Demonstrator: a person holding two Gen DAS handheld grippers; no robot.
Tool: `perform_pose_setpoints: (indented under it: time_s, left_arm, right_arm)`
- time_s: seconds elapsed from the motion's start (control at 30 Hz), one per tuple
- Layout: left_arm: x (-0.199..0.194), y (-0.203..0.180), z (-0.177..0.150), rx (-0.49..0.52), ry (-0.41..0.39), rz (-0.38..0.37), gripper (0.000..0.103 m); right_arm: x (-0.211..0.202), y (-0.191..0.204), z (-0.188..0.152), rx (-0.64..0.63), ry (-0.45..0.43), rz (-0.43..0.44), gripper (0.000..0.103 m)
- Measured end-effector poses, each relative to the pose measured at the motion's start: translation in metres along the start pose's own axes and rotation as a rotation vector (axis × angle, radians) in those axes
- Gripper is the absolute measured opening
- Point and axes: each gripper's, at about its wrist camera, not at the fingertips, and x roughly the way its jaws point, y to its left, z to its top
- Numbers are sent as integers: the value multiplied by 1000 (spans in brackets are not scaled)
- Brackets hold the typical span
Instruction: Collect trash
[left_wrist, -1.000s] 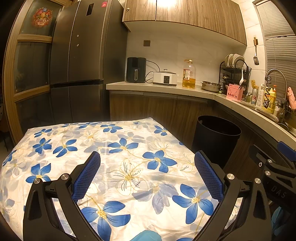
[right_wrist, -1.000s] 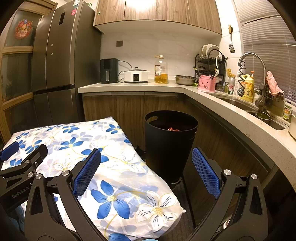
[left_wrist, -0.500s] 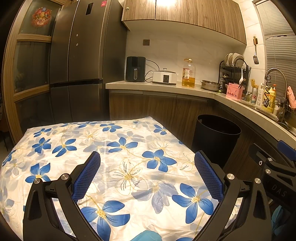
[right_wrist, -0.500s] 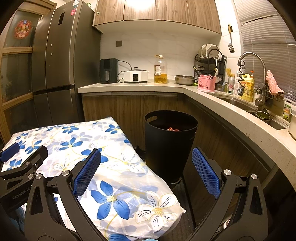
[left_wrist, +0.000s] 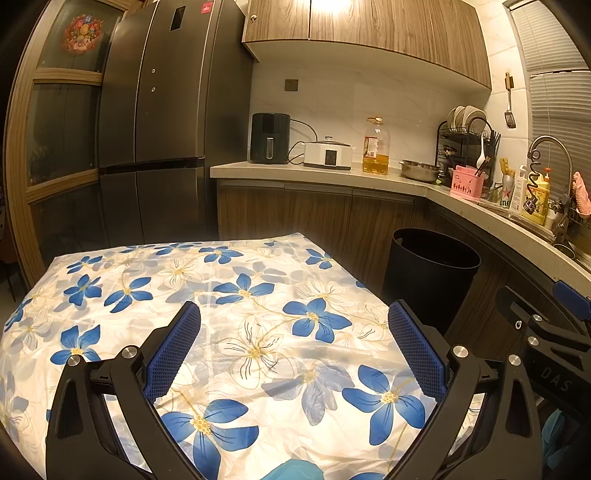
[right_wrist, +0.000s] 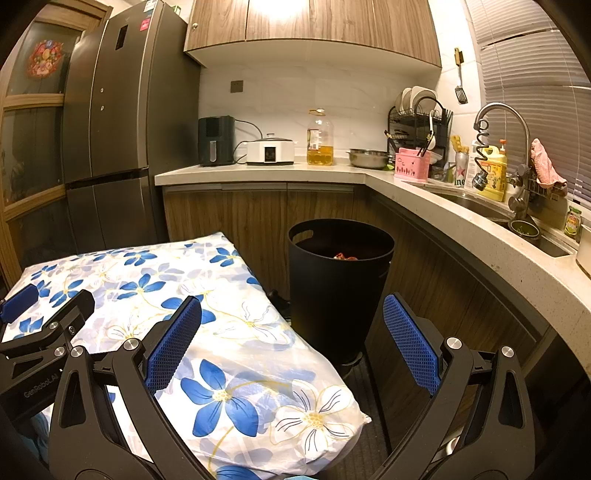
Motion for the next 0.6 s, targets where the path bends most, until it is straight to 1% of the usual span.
perform_pose_setpoints:
  time_s: [0.6]
  left_arm:
    - [0,-2,0,1,0,0,97]
  right_arm:
    - [1,-1,-1,3,2,-3,98]
